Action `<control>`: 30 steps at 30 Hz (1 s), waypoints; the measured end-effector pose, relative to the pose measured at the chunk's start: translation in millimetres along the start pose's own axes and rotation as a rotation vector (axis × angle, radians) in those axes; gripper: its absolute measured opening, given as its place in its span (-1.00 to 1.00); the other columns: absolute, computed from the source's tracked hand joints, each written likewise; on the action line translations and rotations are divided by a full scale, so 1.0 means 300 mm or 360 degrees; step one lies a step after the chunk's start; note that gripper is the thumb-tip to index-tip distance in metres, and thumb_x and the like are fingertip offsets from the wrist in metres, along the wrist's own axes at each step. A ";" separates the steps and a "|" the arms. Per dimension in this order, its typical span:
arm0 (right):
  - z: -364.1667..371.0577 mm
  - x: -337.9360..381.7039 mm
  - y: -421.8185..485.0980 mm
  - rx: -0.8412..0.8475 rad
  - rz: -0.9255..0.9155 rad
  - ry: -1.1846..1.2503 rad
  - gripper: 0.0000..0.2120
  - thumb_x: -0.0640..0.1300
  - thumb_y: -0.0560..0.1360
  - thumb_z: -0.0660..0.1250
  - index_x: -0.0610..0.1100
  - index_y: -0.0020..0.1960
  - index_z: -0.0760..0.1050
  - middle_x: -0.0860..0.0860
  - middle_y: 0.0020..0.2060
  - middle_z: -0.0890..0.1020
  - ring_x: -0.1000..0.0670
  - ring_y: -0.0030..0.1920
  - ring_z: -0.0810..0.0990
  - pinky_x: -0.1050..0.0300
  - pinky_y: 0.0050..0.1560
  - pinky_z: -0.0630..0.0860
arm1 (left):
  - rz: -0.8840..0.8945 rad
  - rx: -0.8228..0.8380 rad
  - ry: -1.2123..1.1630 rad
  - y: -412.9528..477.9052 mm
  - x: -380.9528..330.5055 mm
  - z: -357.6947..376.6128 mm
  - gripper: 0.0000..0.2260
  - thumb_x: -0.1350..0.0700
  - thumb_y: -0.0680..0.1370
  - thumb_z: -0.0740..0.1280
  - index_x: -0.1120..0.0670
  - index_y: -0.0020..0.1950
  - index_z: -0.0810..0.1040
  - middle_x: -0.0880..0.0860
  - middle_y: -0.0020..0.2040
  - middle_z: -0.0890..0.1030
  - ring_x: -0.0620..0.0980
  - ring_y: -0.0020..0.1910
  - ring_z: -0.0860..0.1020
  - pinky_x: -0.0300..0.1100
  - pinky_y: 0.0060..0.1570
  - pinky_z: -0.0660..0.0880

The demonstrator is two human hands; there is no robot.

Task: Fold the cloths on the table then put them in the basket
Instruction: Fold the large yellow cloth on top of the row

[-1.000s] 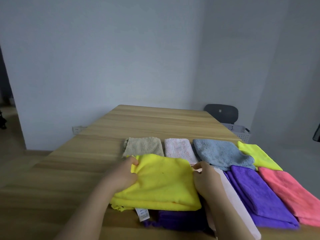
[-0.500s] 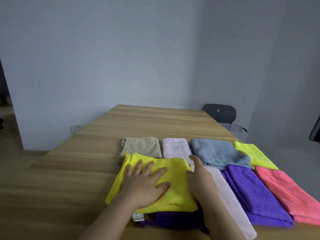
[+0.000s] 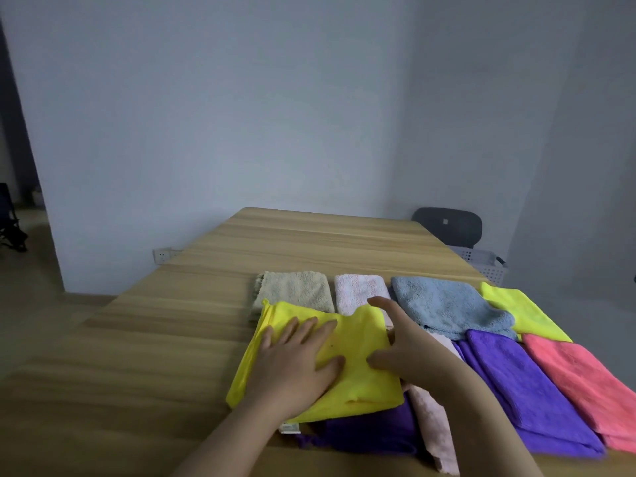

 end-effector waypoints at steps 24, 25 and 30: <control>0.279 0.170 0.046 0.0067 -0.0180 0.0860 -0.52 -0.28 0.53 0.16 0.07 0.36 0.18 -0.05 -0.12 0.63 0.06 -0.19 0.63 0.24 -0.15 0.57 | -0.0696 0.0009 -0.1937 -0.039 0.255 -0.158 -0.79 0.16 0.54 0.30 -0.06 0.14 0.52 0.11 0.14 0.58 0.06 0.01 0.55 -0.16 -0.08 0.44; 0.267 0.164 0.047 0.0054 -0.0151 0.0839 -0.55 -0.29 0.52 0.15 0.06 0.33 0.21 -0.07 -0.13 0.63 0.06 -0.26 0.63 0.27 -0.25 0.54 | -0.0634 0.0004 -0.1751 -0.036 0.252 -0.177 -0.78 0.23 0.52 0.30 -0.07 0.06 0.54 0.07 0.14 0.57 0.02 -0.01 0.53 -0.19 -0.10 0.42; 0.197 0.125 0.055 -0.0175 -0.0038 0.0828 -0.67 -0.31 0.48 0.20 0.00 0.17 0.37 -0.08 -0.20 0.62 0.07 -0.48 0.53 0.21 -0.42 0.42 | -0.0524 0.0042 -0.1659 -0.032 0.222 -0.256 -0.74 0.29 0.49 0.30 -0.05 -0.16 0.66 -0.01 -0.17 0.60 -0.07 -0.25 0.50 -0.25 -0.29 0.39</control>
Point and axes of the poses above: each hand's wrist, its own y-axis towards the middle knuckle, its own z-axis out of the palm, x = y × z, the point moved 6 cm from there along y, towards the middle knuckle
